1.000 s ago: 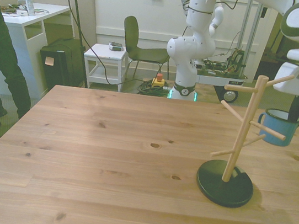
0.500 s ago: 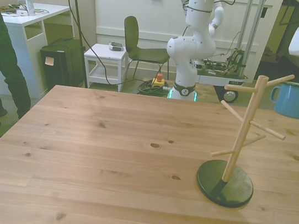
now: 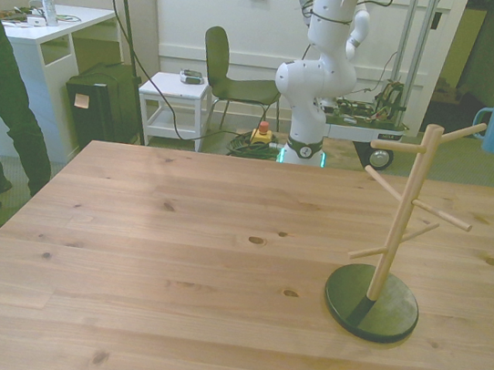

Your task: Hang the mug

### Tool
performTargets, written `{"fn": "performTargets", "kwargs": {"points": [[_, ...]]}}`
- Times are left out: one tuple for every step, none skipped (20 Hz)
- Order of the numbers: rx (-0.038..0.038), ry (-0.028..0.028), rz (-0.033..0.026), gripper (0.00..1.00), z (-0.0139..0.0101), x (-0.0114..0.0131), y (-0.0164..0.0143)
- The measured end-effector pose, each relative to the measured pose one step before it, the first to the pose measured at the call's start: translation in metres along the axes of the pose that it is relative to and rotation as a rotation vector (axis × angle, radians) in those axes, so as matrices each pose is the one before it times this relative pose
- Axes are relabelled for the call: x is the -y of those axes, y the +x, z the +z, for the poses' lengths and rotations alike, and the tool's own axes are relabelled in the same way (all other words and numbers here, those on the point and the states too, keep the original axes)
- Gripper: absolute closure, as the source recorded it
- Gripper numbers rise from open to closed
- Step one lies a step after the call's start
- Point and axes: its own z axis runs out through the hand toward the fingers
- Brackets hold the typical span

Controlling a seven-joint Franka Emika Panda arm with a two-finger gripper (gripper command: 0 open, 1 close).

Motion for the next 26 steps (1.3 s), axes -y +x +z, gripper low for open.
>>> {"fn": "performTargets", "kwargs": {"points": [[-0.00140,0.00104,0.00195,1.00,-0.00165,-0.00065,0.00394],[-0.00072,0.00049,0.00102,1.00,-0.00082,-0.00017,0.00282],[-0.00007,-0.00035,0.00087,1.00,0.00068,0.00007,0.00215],[0.00008,-0.00023,-0.00044,1.00,0.00078,0.00025,0.00133],[0.00013,0.00034,0.00026,1.00,0.00034,0.00053,0.00106],[0.00062,0.00014,0.00035,1.00,0.00000,0.00076,0.00104],[0.00063,0.00016,0.00047,1.00,0.00001,0.00076,0.00106],[0.00046,0.00065,0.00071,1.00,0.00040,0.00095,0.00105],[0.00026,0.00098,0.00139,1.00,0.00040,0.00108,0.00160],[0.00040,0.00032,0.00064,1.00,0.00042,0.00091,0.00180],[0.00075,-0.00068,-0.00003,1.00,-0.00022,0.00070,0.00236],[0.00205,-0.00262,0.00082,1.00,0.00021,0.00057,0.00205],[0.00025,0.00002,0.00129,1.00,-0.00022,0.00057,0.00258],[0.00077,-0.00100,0.00043,1.00,0.00015,0.00048,0.00251],[0.00078,-0.00092,0.00010,1.00,0.00035,0.00040,0.00253],[-0.00027,0.00014,0.00181,1.00,0.00094,0.00015,0.00316],[-0.00124,0.00068,0.00174,1.00,0.00037,-0.00052,0.00416],[-0.00110,-0.00035,0.00302,1.00,0.00071,-0.00114,0.00429],[-0.00107,0.00015,0.00323,1.00,0.00021,-0.00163,0.00495],[0.00014,-0.00136,0.00211,1.00,-0.00009,-0.00202,0.00460],[-0.00068,0.00016,0.00146,1.00,-0.00112,-0.00204,0.00466],[-0.00004,0.00013,0.00118,1.00,-0.00070,-0.00167,0.00394],[0.00090,0.00003,0.00191,1.00,-0.00034,-0.00135,0.00323],[0.00228,-0.00020,0.00171,1.00,0.00000,-0.00085,0.00254],[0.00206,0.00112,0.00202,1.00,0.00023,-0.00061,0.00224],[0.00086,0.00163,0.00288,1.00,0.00040,-0.00052,0.00245]]}}
